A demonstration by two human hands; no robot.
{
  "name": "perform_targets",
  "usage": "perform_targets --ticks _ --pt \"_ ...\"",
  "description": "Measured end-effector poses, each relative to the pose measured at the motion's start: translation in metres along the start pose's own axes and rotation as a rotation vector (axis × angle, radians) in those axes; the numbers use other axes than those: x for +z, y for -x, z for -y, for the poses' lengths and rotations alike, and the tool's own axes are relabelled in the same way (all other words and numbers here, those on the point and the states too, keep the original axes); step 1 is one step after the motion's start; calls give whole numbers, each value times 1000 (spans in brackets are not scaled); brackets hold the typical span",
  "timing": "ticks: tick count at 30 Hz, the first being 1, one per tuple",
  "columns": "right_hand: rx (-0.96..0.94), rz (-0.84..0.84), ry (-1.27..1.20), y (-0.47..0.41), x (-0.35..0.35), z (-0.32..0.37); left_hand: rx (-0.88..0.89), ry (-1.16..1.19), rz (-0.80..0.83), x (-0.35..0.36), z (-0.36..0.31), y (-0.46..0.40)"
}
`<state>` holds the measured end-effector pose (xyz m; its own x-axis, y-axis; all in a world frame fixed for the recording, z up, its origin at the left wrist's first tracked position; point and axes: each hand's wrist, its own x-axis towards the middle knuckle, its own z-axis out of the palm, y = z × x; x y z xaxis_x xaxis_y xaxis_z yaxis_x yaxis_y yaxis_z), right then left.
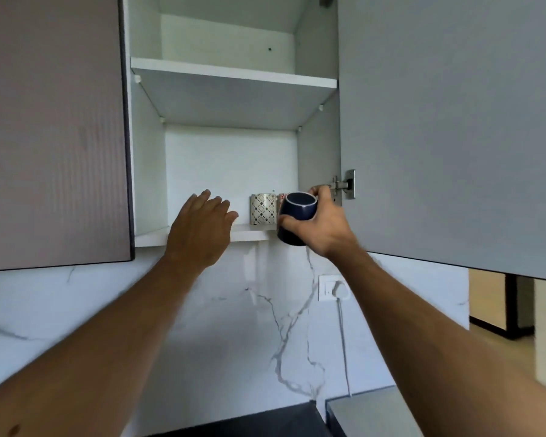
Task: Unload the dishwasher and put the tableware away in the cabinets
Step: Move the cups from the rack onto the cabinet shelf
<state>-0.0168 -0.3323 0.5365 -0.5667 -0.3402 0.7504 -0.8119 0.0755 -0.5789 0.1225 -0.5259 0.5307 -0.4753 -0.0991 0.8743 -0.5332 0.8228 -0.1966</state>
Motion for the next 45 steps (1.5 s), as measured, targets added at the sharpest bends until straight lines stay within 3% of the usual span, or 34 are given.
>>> perform_targets --ticks 12,29,38,45 --pt "-48 113 4 -109 50 -21 -95 109 -19 50 33 -91" --pt "-79 330 287 -244 167 15 -99 -2 368 136 97 -159" --pt "-15 427 363 -263 215 -11 -34 19 412 158 107 -162" --pt "-80 489 534 -261 221 -23 -15 78 504 155 102 -155"
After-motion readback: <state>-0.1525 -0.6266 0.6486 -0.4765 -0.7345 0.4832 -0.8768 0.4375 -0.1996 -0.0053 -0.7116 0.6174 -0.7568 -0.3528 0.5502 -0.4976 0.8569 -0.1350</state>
